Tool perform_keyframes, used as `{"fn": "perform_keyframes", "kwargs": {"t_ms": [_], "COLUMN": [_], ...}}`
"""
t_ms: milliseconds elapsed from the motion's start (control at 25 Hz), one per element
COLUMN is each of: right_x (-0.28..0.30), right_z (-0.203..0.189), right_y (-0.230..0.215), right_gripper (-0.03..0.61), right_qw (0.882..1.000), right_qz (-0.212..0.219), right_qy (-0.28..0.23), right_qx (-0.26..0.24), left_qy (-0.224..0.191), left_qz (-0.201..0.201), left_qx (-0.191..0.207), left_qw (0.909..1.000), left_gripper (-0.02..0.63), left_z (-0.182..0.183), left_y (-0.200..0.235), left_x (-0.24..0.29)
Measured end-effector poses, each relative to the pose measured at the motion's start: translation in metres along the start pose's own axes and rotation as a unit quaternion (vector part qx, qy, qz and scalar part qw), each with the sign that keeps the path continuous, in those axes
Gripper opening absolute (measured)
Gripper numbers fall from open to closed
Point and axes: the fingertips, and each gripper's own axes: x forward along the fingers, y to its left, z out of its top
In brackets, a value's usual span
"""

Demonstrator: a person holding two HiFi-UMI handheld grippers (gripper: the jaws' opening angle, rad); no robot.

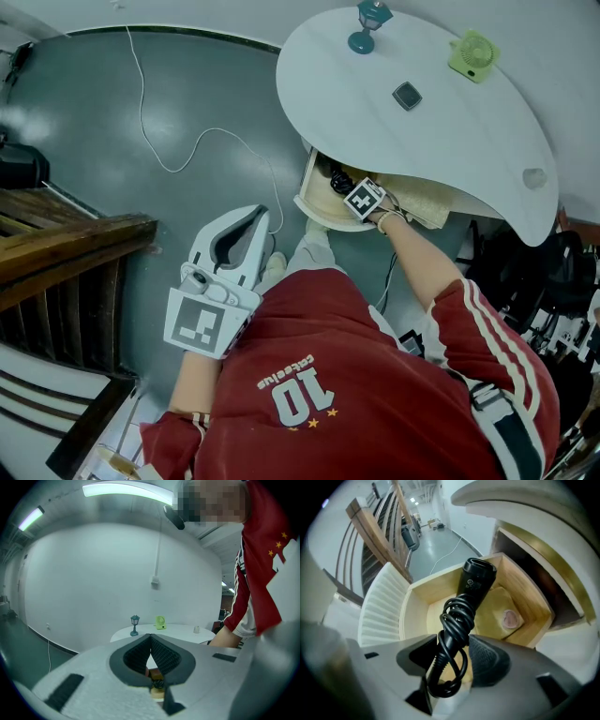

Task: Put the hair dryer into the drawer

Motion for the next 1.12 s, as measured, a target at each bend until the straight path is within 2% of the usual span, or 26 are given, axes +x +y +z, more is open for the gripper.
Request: {"fn": "perform_keyframes", "kwargs": {"t_ms": [120,200,400,520,800,880,1000,1120], "right_x": [-0.004,-0.002,0.015,0.011,-0.013,-0.026,-0.046,-0.068], "right_z": [0.019,0.026,0.027,0.034,0.025,0.019,0.012,0.009], "right_y": [-0.001,-0.005,-0.003,0.0,0.001,-0.002,-0.001,0.017], "right_gripper": [0.218,0.218,0.23,0.232,0.232,0.232,0.229,0.229], "right_qw": [0.998,0.997,1.0,1.0,0.999,0.999,0.995,0.988], "right_qz": [0.023,0.018,0.004,0.004,-0.019,-0.035,-0.058,-0.074], "right_qy": [-0.028,-0.029,-0.016,-0.027,-0.033,-0.041,-0.067,-0.097], "right_qx": [0.052,0.065,0.002,-0.007,-0.021,-0.005,0.053,0.097], "left_qy": [0.012,0.013,0.009,0.007,-0.027,-0.033,-0.029,-0.051], "left_qz": [0.0,0.0,0.003,0.005,-0.008,-0.015,-0.025,-0.025], "left_qx": [-0.009,-0.007,-0.003,-0.009,0.013,0.012,-0.002,0.007], "left_qw": [0.9999,0.9999,1.0,0.9999,0.9995,0.9993,0.9993,0.9984], "left_gripper": [-0.002,0.0,0.0,0.0,0.0,0.0,0.0,0.0], "left_z": [-0.003,-0.003,-0.002,-0.002,0.005,0.006,0.006,0.011], "left_y": [-0.002,-0.001,0.004,0.007,0.009,0.008,0.005,0.011], "left_x": [0.002,0.004,0.008,0.006,-0.001,-0.004,-0.014,-0.034]}}
